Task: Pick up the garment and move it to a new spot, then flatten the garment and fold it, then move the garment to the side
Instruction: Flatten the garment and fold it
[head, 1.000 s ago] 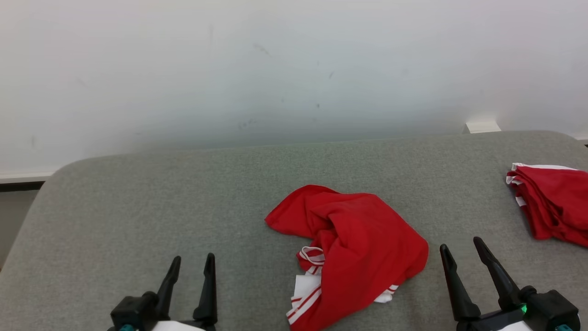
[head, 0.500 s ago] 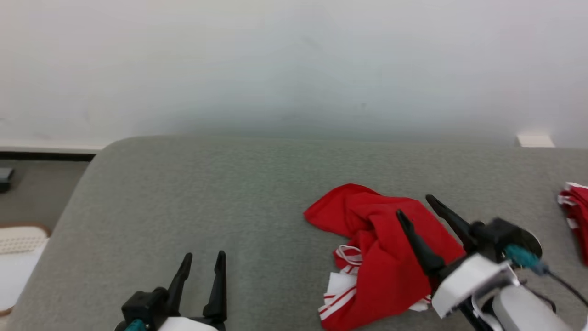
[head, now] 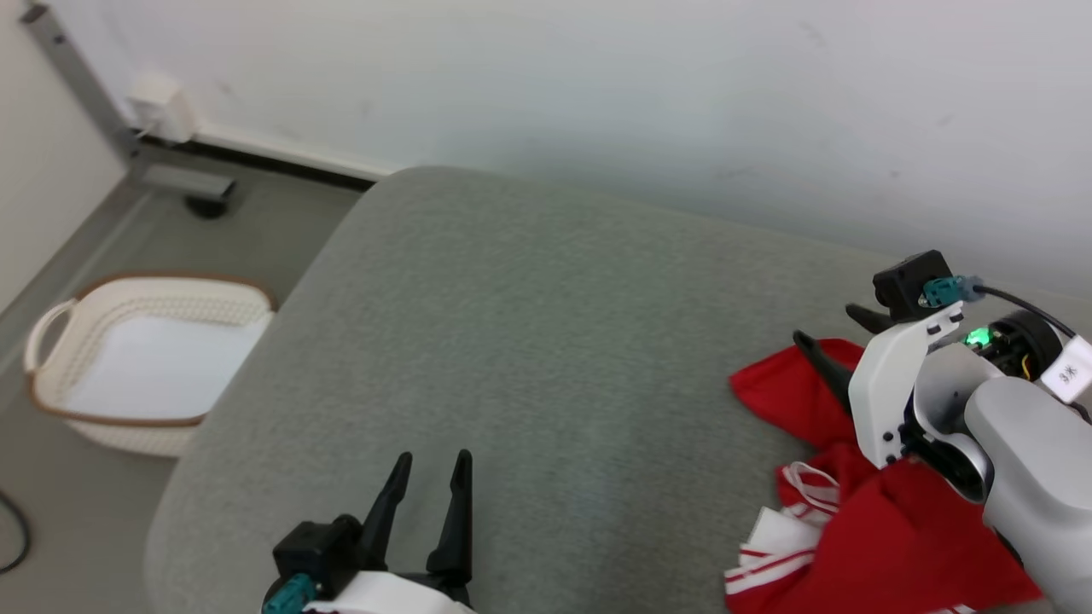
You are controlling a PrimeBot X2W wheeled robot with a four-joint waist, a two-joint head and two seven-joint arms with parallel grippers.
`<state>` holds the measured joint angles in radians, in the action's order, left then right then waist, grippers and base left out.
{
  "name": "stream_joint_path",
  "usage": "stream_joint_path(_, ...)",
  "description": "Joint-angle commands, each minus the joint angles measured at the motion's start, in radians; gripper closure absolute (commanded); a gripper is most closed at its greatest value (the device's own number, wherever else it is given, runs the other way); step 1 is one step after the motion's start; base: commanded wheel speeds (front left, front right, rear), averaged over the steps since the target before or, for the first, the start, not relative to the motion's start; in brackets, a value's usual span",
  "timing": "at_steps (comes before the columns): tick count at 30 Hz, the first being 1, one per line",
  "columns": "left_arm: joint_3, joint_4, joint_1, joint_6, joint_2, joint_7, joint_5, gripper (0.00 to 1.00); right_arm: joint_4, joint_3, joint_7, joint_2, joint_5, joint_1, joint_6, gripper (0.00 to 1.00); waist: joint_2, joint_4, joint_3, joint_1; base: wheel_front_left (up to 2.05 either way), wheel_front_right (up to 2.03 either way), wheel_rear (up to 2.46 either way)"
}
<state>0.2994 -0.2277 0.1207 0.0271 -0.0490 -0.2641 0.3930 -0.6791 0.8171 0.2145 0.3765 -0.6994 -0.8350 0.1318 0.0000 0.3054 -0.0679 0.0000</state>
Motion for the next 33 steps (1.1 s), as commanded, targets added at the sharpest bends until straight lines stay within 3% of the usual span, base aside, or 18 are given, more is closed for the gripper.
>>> stream_joint_path(1, 0.005, 0.002, 0.005, 0.006, -0.004, 0.000, 0.007, 0.00, -0.024, 0.015, 0.033, 0.003, -0.035, -0.018, -0.002, 0.00, 0.0000, 0.078, -0.037, 0.0000, 0.00, 0.00, 0.00)
stream_joint_path(13, 0.045, 0.023, 0.010, 0.033, -0.004, 0.000, 0.043, 0.00, -0.204, 0.154, 0.332, 0.040, -0.243, -0.075, -0.002, 0.00, 0.0000, 0.219, -0.076, 0.0000, 0.00, 0.00, 0.00)
stream_joint_path(21, 0.042, 0.043, 0.000, 0.054, -0.004, 0.000, 0.059, 0.00, -0.304, 0.202, 0.465, 0.039, -0.287, -0.071, -0.003, 0.00, 0.0000, 0.237, -0.109, 0.0000, 0.00, 0.00, 0.00)
stream_joint_path(22, 0.043, 0.046, 0.000, 0.054, -0.003, 0.000, 0.060, 0.00, -0.310, 0.203, 0.470, 0.037, -0.294, -0.069, -0.003, 0.26, 0.0000, 0.237, -0.111, 0.0000, 0.00, 0.00, 0.00)
stream_joint_path(23, 0.042, 0.047, 0.000, 0.056, -0.004, 0.000, 0.062, 0.00, -0.313, 0.207, 0.476, 0.034, -0.301, -0.065, -0.003, 0.65, 0.0000, 0.237, -0.112, 0.0000, 0.00, 0.00, 0.00)
stream_joint_path(24, 0.042, 0.047, 0.000, 0.057, -0.004, 0.000, 0.062, 0.00, -0.312, 0.214, 0.485, 0.033, -0.307, -0.058, -0.003, 0.97, 0.0000, 0.237, -0.112, 0.0000, 0.00, 0.00, 0.00)
stream_joint_path(33, 0.024, 0.006, 0.011, 0.036, -0.004, 0.000, 0.024, 0.00, -0.244, 0.220, 0.332, 0.025, -0.333, -0.086, -0.002, 1.00, 0.0000, 0.186, -0.052, 0.0000, 0.00, 0.00, 0.00)
